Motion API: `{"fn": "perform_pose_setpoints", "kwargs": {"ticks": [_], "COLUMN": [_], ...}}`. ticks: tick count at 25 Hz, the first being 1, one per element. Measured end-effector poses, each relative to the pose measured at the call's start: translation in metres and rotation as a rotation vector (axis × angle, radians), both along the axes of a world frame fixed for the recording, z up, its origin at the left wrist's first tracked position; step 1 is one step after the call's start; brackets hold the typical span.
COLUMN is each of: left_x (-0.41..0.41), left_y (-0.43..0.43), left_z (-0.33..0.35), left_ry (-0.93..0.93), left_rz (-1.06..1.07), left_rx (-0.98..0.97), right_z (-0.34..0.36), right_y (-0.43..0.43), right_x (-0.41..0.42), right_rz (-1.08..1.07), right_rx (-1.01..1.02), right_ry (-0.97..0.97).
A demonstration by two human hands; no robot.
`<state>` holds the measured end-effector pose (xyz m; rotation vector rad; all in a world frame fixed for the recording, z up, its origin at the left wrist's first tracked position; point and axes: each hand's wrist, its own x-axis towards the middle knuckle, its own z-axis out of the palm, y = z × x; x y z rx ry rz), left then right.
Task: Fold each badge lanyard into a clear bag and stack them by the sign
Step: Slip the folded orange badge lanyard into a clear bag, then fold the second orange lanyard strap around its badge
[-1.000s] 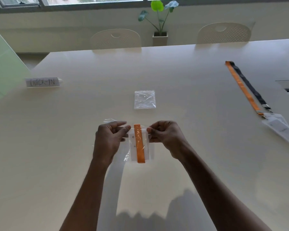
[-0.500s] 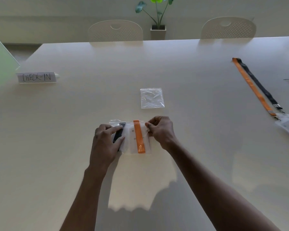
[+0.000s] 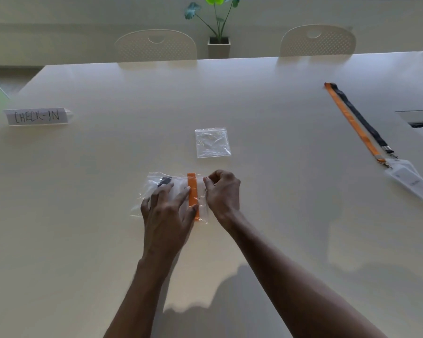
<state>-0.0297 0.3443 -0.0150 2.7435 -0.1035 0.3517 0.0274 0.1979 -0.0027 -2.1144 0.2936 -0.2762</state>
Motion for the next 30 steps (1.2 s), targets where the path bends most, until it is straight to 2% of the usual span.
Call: {"fn": "perform_pose_setpoints", "kwargs": {"ticks": [7, 15, 22, 30], "left_x": [0.003, -0.008, -0.009, 0.007], "left_y": [0.006, -0.051, -0.157, -0.310], "left_z": [-0.002, 0.007, 0.008, 0.009], "left_ry": [-0.012, -0.091, -0.035, 0.023], "left_rz": [0.026, 0.107, 0.018, -0.177], "left_rx": [0.021, 0.006, -0.036, -0.074], "right_z": [0.009, 0.010, 0.010, 0.007], "right_y": [0.001, -0.046, -0.163, -0.340], "right_x": [-0.023, -0.050, -0.055, -0.058], "right_rz": [0.094, 0.207, 0.089, -0.156], "right_rx": [-0.337, -0.410, -0.455, -0.580], "right_ry": [-0.011, -0.055, -0.051, -0.016]}}
